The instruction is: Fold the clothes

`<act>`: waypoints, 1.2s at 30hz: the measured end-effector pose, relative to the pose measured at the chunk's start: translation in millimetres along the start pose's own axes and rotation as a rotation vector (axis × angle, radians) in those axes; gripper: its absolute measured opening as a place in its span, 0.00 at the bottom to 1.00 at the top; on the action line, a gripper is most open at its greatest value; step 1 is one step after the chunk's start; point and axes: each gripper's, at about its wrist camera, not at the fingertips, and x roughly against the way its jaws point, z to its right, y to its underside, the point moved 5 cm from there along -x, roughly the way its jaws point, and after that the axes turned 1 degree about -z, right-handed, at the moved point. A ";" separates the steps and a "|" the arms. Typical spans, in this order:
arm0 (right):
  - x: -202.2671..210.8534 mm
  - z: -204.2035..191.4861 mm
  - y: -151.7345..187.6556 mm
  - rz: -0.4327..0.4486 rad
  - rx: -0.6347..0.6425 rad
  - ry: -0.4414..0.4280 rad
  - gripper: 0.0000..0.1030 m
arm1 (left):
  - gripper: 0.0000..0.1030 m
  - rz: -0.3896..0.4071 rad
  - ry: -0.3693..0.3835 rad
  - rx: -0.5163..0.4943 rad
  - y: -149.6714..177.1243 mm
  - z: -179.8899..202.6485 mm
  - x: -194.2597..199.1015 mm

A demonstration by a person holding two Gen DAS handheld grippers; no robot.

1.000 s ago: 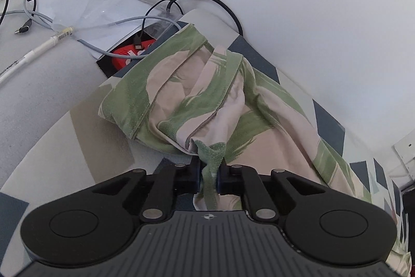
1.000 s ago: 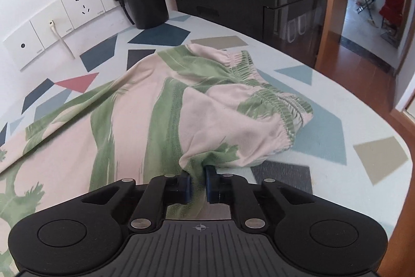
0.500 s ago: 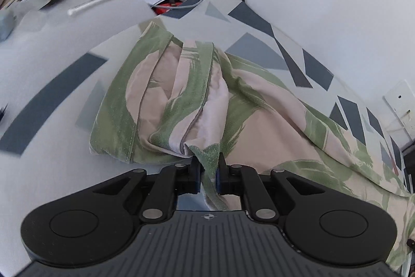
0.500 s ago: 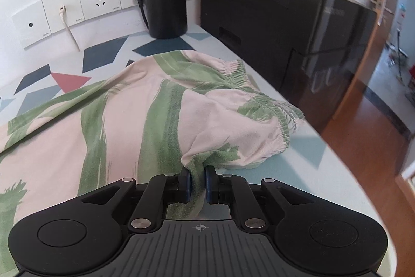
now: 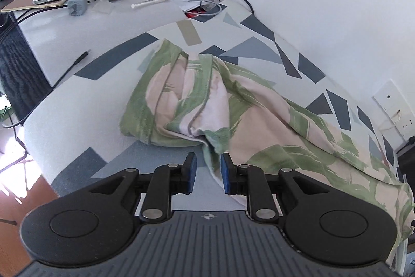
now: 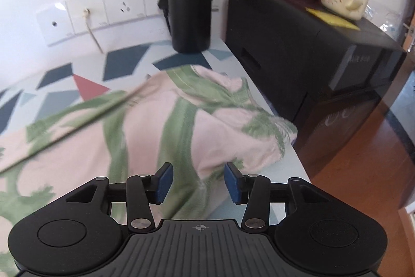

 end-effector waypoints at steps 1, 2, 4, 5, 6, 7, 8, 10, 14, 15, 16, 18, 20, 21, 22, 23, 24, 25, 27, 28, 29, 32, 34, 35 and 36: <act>7.9 -3.0 -7.7 0.008 0.009 -0.014 0.40 | 0.20 0.001 0.007 0.028 -0.4 -5.6 4.0; 15.8 -6.2 -15.6 0.017 0.019 -0.027 0.40 | 0.20 0.001 0.017 0.057 -1.1 -10.9 7.0; 35.2 -15.6 -34.8 0.046 0.032 -0.067 0.40 | 0.20 0.000 0.045 0.111 -3.6 -20.4 11.5; 42.5 -21.6 -44.1 0.063 0.042 -0.081 0.42 | 0.20 0.002 0.074 0.136 -7.0 -22.4 10.2; 49.6 -27.8 -53.4 0.080 0.053 -0.095 0.44 | 0.20 0.006 0.106 0.162 -11.1 -23.8 7.7; 56.8 -33.9 -62.6 0.097 0.063 -0.108 0.49 | 0.21 0.010 0.138 0.188 -15.2 -25.2 5.3; 63.9 -40.0 -71.9 0.115 0.074 -0.121 0.50 | 0.25 0.005 0.177 0.227 -19.7 -26.8 -0.6; 64.4 -53.4 -78.0 0.133 0.106 -0.113 0.51 | 0.29 -0.025 0.234 0.338 -24.5 -33.1 -21.9; 37.0 -82.5 -54.3 0.079 0.105 -0.098 0.52 | 0.29 -0.072 0.329 0.515 -28.9 -43.6 -56.1; 28.3 -89.1 -44.1 0.056 0.109 -0.089 0.52 | 0.29 -0.067 0.348 0.532 -30.6 -44.3 -58.2; 19.7 -95.6 -33.6 0.034 0.114 -0.079 0.51 | 0.29 -0.056 0.372 0.548 -33.0 -44.7 -58.8; 3.0 -107.6 -11.9 -0.012 0.123 -0.060 0.51 | 0.29 -0.039 0.417 0.563 -39.8 -44.7 -59.2; -9.8 -115.7 7.7 -0.054 0.124 -0.048 0.51 | 0.33 -0.051 0.409 0.556 -44.3 -45.0 -61.5; -14.8 -118.9 16.4 -0.073 0.124 -0.043 0.51 | 0.38 -0.075 0.377 0.547 -43.8 -45.5 -63.5; -19.7 -122.2 25.2 -0.091 0.123 -0.039 0.51 | 0.38 -0.098 0.344 0.537 -43.3 -46.0 -65.4; -22.2 -124.2 30.9 -0.098 0.121 -0.035 0.51 | 0.38 -0.094 0.317 0.516 -43.6 -47.3 -64.2; -24.5 -126.0 36.3 -0.104 0.119 -0.031 0.51 | 0.38 -0.075 0.292 0.488 -44.4 -49.0 -61.3; -26.8 -127.9 41.8 -0.110 0.116 -0.027 0.51 | 0.39 -0.049 0.263 0.459 -46.1 -51.2 -58.1; -28.4 -128.6 46.3 -0.102 0.099 -0.022 0.52 | 0.49 -0.013 0.190 0.424 -50.2 -59.1 -55.4; -29.1 -128.9 48.3 -0.098 0.090 -0.020 0.54 | 0.51 -0.025 0.184 0.437 -50.5 -63.9 -57.6; -29.8 -129.2 50.4 -0.094 0.082 -0.017 0.55 | 0.51 -0.046 0.191 0.461 -50.1 -68.3 -60.6; -30.8 -131.2 50.2 -0.083 0.064 -0.008 0.59 | 0.51 -0.107 0.241 0.526 -46.3 -75.1 -64.5; -31.1 -132.8 50.9 -0.073 0.056 -0.004 0.62 | 0.51 -0.124 0.280 0.539 -42.0 -71.5 -59.8; -31.2 -133.6 51.4 -0.068 0.053 -0.003 0.64 | 0.51 -0.128 0.294 0.546 -39.3 -69.5 -57.4; -31.2 -134.2 52.0 -0.062 0.048 -0.004 0.65 | 0.51 -0.138 0.302 0.565 -35.9 -68.0 -55.9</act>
